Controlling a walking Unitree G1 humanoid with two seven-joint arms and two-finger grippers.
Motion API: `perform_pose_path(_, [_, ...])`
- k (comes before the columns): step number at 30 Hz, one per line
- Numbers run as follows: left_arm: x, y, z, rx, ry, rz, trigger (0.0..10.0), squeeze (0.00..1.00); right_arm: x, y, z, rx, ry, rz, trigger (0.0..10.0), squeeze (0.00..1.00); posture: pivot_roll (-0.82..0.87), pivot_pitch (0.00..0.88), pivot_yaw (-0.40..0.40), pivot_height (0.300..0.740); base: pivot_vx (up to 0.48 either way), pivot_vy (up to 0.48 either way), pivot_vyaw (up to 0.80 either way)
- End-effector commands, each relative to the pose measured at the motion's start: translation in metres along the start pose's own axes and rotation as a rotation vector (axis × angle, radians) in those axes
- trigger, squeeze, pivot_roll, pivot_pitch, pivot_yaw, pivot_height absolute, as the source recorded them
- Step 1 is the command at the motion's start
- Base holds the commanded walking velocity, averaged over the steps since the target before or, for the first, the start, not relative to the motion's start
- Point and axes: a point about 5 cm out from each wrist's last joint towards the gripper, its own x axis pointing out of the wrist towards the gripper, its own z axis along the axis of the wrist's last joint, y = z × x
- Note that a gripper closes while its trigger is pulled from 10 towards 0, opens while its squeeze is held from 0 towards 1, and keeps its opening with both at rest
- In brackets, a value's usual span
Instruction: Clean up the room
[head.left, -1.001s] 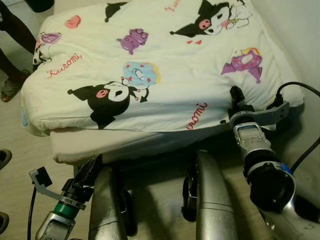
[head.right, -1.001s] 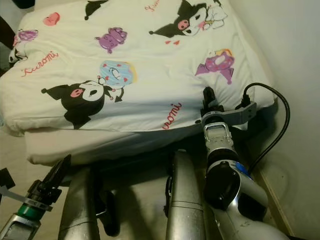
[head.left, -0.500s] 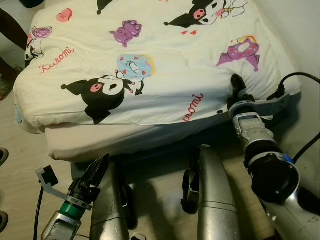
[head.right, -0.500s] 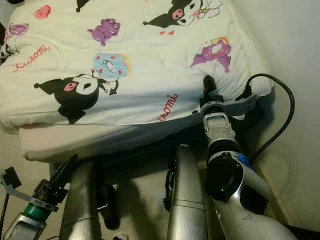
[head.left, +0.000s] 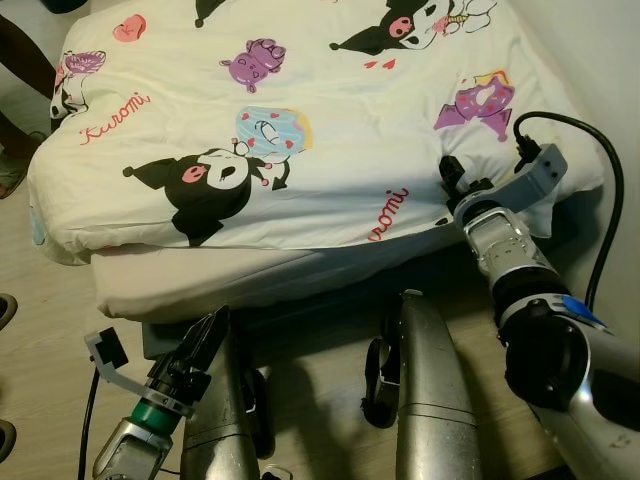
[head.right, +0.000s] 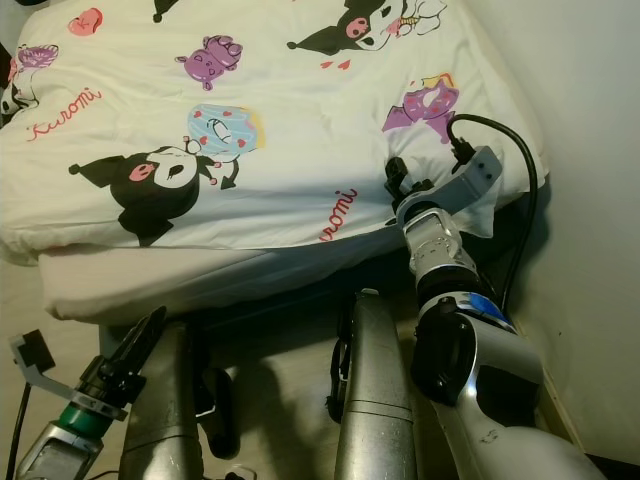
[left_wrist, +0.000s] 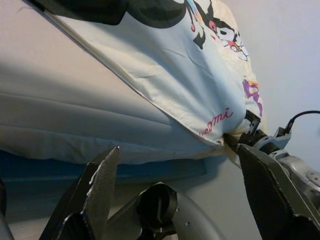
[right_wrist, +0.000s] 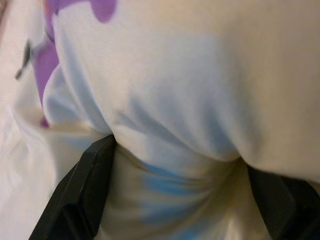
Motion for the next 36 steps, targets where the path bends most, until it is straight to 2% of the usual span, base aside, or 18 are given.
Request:
perform_pose_path(1, [-0.009,0.006,-0.005,-0.015,0.015,0.048,10.0,0.0,0.003,0.017,0.042,-0.048,-0.159,0.053,10.0,0.0,-0.01,0.338,0.127,0.576,0.0,0.0,0.0])
perform_pose_path(5, [-0.009,0.006,-0.006,-0.015,0.015,0.048,10.0,0.0,0.003,0.02,0.048,-0.062,-0.185,0.063,10.0,0.0,-0.01,0.338,0.127,0.576,0.0,0.0,0.0])
perform_pose_path(8, [-0.008,0.006,-0.005,-0.016,0.013,0.045,10.0,0.0,0.002,0.031,0.06,-0.111,-0.235,0.07,10.0,0.0,-0.01,0.332,0.124,0.576,0.0,0.0,0.0])
perform_pose_path(11, [-0.008,0.007,-0.006,-0.017,0.013,0.043,10.0,0.0,0.002,0.034,0.061,-0.122,-0.237,0.071,10.0,0.0,-0.01,0.327,0.123,0.576,0.0,0.0,0.0])
perform_pose_path(15, [-0.007,0.007,-0.006,-0.015,0.014,0.041,10.0,0.0,0.004,0.033,0.051,-0.153,-0.177,0.042,10.0,0.0,-0.01,0.323,0.123,0.576,0.0,0.0,0.0])
perform_pose_path(18, [-0.008,0.007,-0.006,-0.012,0.015,0.045,10.0,0.0,0.004,0.012,0.026,-0.13,-0.061,-0.083,10.0,0.0,0.0,0.328,0.122,0.576,0.0,0.0,0.0])
perform_pose_path(20, [-0.009,0.007,-0.006,-0.011,0.015,0.047,10.0,0.0,0.003,0.007,0.022,-0.113,-0.047,-0.107,10.0,0.0,0.0,0.328,0.122,0.576,0.0,0.0,0.0])
perform_pose_path(22, [-0.011,0.007,-0.004,-0.009,0.012,0.05,10.0,0.0,0.0,-0.006,0.016,-0.093,-0.026,-0.188,10.0,0.0,0.01,0.335,0.123,0.576,0.0,0.0,0.0])
perform_pose_path(26, [-0.012,0.007,-0.004,-0.008,0.011,0.054,10.0,0.0,-0.002,-0.017,0.011,-0.079,0.0,-0.271,10.0,0.0,0.0,0.335,0.124,0.576,0.0,0.0,0.0])
perform_pose_path(32, [-0.012,0.008,-0.004,-0.008,0.014,0.054,10.0,0.0,-0.004,-0.024,0.013,-0.052,0.004,-0.309,10.0,0.0,0.0,0.333,0.122,0.576,0.0,0.0,0.0])
perform_pose_path(34, [-0.012,0.007,-0.005,-0.009,0.015,0.053,10.0,0.0,-0.006,-0.029,0.013,-0.032,0.012,-0.338,10.0,0.0,-0.01,0.33,0.115,0.576,0.0,0.0,0.0])
perform_pose_path(35, [-0.01,0.007,-0.006,-0.01,0.015,0.048,10.0,0.0,-0.01,-0.041,0.013,0.006,0.034,-0.398,10.0,0.0,-0.02,0.33,0.113,0.576,0.0,0.0,0.0])
perform_pose_path(36, [-0.01,0.007,-0.006,-0.01,0.015,0.048,10.0,0.0,-0.01,-0.041,0.013,0.006,0.034,-0.398,10.0,0.0,-0.02,0.33,0.113,0.576,0.0,0.0,0.0])
